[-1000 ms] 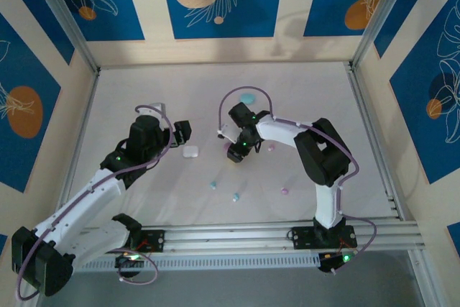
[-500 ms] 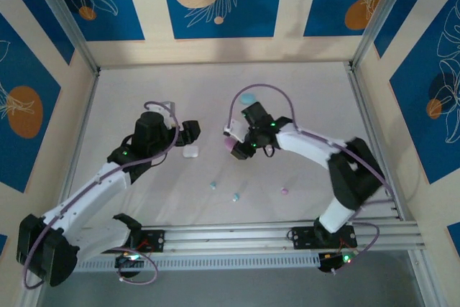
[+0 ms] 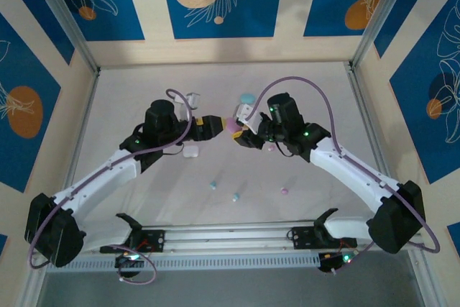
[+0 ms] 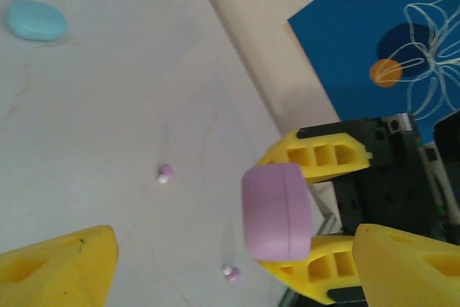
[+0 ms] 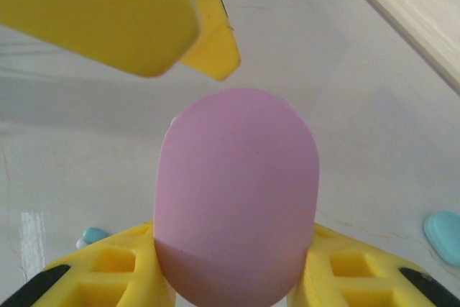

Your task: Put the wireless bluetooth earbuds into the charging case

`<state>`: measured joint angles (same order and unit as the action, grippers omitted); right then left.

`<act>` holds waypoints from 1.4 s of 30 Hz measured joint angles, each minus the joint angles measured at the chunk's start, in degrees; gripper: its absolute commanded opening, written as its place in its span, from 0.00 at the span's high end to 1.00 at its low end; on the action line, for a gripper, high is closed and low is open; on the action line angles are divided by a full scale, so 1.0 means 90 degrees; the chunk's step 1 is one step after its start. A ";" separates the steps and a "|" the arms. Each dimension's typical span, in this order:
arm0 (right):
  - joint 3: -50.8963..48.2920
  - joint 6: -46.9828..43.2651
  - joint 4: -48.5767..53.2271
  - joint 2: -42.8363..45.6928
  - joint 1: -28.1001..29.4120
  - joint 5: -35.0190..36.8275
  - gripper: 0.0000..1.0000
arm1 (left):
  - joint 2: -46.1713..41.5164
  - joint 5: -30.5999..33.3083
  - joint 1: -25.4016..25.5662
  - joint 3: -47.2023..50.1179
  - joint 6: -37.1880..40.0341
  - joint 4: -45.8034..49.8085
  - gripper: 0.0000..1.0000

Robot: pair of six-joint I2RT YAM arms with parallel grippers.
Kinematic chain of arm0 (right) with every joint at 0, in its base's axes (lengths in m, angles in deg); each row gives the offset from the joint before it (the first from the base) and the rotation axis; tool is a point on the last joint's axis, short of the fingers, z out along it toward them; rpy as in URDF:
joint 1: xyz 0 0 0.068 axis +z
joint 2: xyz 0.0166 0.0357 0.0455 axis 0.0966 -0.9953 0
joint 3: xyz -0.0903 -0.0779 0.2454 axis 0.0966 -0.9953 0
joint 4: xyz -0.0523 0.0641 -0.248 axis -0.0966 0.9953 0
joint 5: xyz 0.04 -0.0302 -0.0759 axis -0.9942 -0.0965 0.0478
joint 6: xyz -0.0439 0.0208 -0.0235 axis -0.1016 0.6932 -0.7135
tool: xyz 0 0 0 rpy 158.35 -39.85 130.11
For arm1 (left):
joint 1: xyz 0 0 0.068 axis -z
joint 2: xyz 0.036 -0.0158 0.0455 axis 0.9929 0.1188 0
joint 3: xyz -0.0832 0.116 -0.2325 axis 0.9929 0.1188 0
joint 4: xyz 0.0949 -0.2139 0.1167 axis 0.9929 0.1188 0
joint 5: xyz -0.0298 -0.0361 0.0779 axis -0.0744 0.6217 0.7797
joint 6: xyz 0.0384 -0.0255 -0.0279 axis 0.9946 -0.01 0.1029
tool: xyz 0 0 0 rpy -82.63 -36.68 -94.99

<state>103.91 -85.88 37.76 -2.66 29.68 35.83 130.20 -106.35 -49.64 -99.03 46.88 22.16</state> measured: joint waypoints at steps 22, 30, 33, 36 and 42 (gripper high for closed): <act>-0.0869 -0.0165 -0.1083 0.0889 0.0080 0.0335 0.44 | 0.0702 -0.0068 0.0413 -0.0342 -0.1506 -0.0903 1.00; -0.1433 0.0136 -0.2217 0.1234 -0.0568 -0.0493 0.42 | 0.0554 0.0141 0.0413 0.0007 -0.2567 -0.1632 1.00; -0.1435 0.0282 -0.2482 0.1231 -0.0636 -0.0760 0.41 | 0.0554 0.0136 0.0427 0.0024 -0.2839 -0.1880 1.00; -0.1426 0.0423 -0.2654 0.1161 -0.0668 -0.1008 0.41 | 0.0563 0.0129 0.0447 0.0024 -0.2985 -0.2086 1.00; -0.1416 0.0600 -0.2790 0.0918 -0.0678 -0.1222 0.42 | 0.0656 0.0075 0.0520 0.0022 -0.3109 -0.2310 1.00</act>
<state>91.17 -80.48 12.65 5.60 23.58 24.84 136.10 -105.67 -44.96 -98.83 18.90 1.37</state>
